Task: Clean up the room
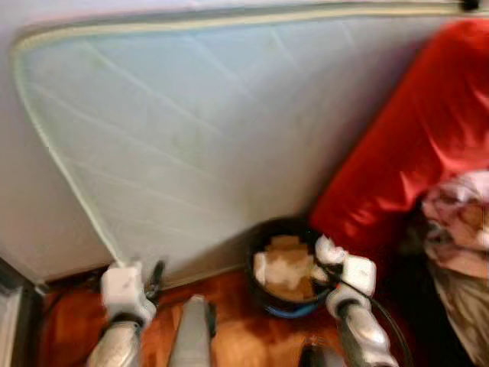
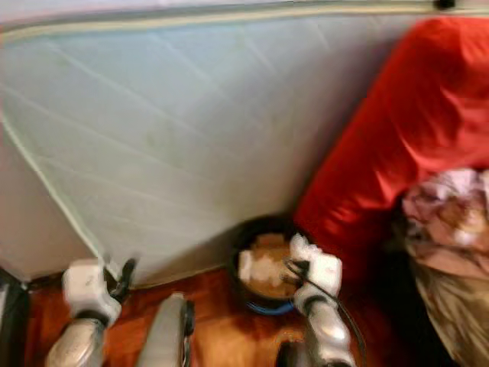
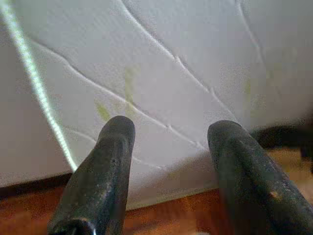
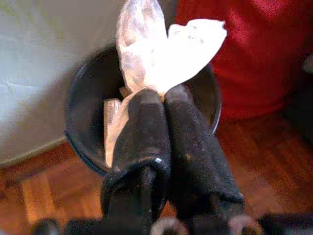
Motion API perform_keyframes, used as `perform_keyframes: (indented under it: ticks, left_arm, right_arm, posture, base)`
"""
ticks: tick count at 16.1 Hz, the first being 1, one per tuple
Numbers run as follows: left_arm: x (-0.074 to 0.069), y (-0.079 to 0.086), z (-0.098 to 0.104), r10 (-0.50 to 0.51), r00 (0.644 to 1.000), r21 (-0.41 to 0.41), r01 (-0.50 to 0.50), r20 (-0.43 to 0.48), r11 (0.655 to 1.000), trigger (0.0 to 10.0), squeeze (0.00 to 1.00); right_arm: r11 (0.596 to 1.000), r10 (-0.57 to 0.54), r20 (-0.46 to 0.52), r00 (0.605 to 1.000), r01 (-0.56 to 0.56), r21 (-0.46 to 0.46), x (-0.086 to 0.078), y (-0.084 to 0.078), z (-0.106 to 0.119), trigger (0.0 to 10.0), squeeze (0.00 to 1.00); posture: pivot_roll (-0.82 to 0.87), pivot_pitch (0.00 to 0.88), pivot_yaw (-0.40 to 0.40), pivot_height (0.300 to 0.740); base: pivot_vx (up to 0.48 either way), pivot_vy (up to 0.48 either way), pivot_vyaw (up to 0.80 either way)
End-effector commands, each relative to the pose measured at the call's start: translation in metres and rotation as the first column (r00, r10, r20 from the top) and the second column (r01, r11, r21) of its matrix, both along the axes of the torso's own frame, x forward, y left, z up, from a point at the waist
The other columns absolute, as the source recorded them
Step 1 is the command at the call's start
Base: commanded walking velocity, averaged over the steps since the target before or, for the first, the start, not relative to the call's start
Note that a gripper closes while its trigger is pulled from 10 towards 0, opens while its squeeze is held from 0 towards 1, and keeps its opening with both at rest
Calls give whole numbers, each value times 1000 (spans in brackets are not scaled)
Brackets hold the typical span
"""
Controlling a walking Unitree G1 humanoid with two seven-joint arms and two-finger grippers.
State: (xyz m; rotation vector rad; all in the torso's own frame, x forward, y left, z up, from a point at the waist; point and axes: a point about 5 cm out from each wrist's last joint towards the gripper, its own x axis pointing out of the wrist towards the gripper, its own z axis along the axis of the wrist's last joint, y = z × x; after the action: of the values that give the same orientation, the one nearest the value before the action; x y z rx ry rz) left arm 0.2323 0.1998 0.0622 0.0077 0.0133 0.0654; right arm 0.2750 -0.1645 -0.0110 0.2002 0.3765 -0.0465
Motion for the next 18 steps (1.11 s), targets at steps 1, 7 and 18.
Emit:
perform_keyframes:
  ticks: [1, 7, 18]
  left_arm:
    - [-15, 6, -17, 28, 995, -2, -28, -91, 1000, 10000, 0]
    - [-6, 4, -3, 27, 998, -6, -28, -49, 1000, 10000, 0]
    - [-4, 1, -5, 15, 997, -28, -17, -69, 999, 10000, 0]
  right_arm:
    - [1000, 20, -15, 1000, -20, 18, 2, 10, 0, 10000, 0]
    - [1000, 8, -9, 1000, -8, 17, 27, 5, 18, 10000, 0]
    - [993, 119, -27, 993, -119, 7, 15, 14, 7, 10000, 0]
  posture:
    - [117, 162, -58, 610]
    - [147, 198, -69, 610]
    - [143, 201, -62, 610]
  base:
    - [0, 0, 0]
    - [0, 0, 0]
    - [90, 0, 145]
